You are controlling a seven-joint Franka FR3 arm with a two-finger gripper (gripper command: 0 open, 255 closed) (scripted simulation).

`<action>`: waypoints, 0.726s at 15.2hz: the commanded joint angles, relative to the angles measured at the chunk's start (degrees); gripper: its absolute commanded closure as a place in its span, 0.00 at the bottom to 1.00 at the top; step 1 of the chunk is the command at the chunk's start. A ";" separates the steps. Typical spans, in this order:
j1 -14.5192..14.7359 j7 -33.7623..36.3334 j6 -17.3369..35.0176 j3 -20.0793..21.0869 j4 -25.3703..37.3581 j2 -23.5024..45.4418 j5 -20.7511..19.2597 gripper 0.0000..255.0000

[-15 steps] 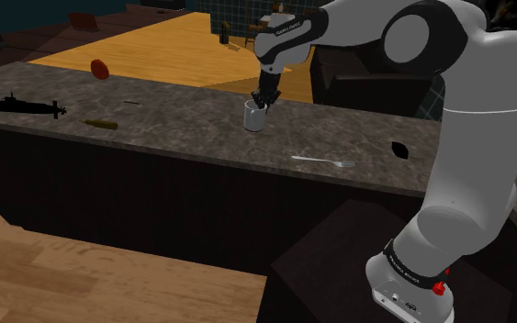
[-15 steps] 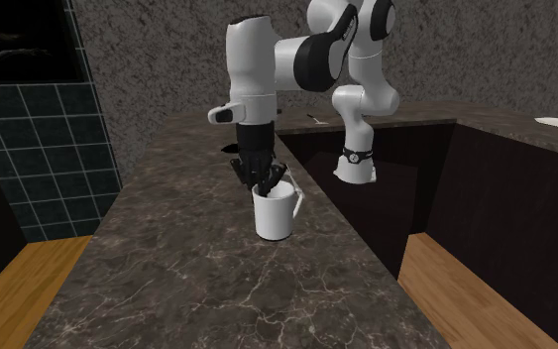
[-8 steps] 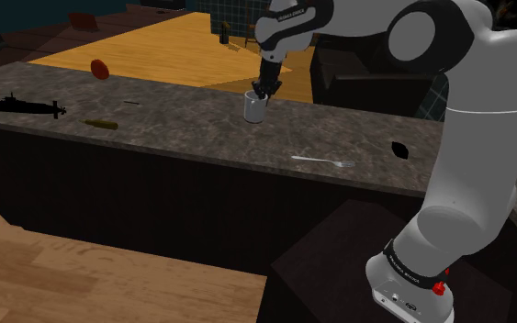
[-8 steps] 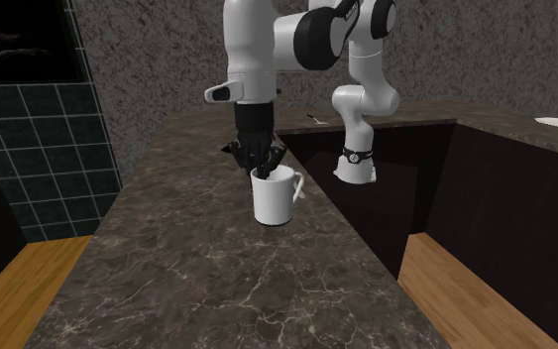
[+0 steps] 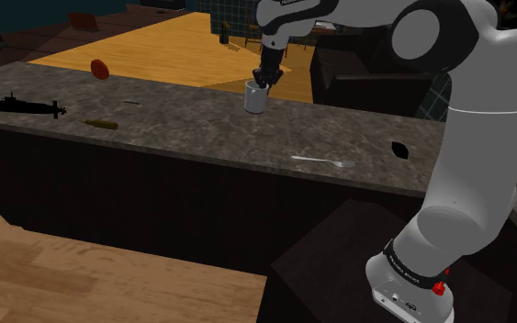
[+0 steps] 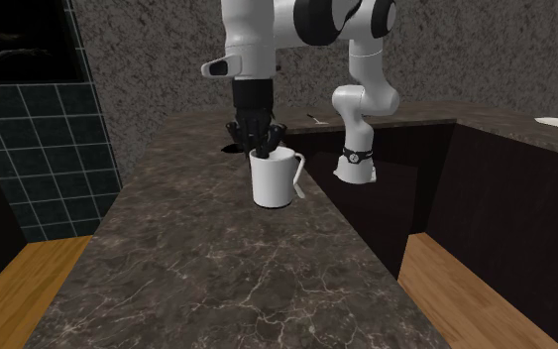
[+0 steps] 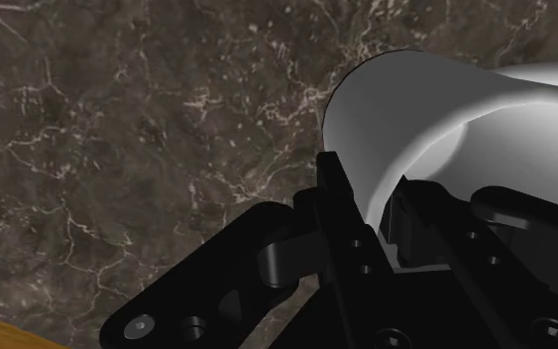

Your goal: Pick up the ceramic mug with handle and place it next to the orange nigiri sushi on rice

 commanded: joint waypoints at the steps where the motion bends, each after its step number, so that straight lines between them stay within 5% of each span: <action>1: 0.04 0.19 -1.43 -0.01 0.90 -0.52 -0.09 1.00; 11: -0.13 0.76 -8.91 -0.08 8.41 -0.52 -0.26 1.00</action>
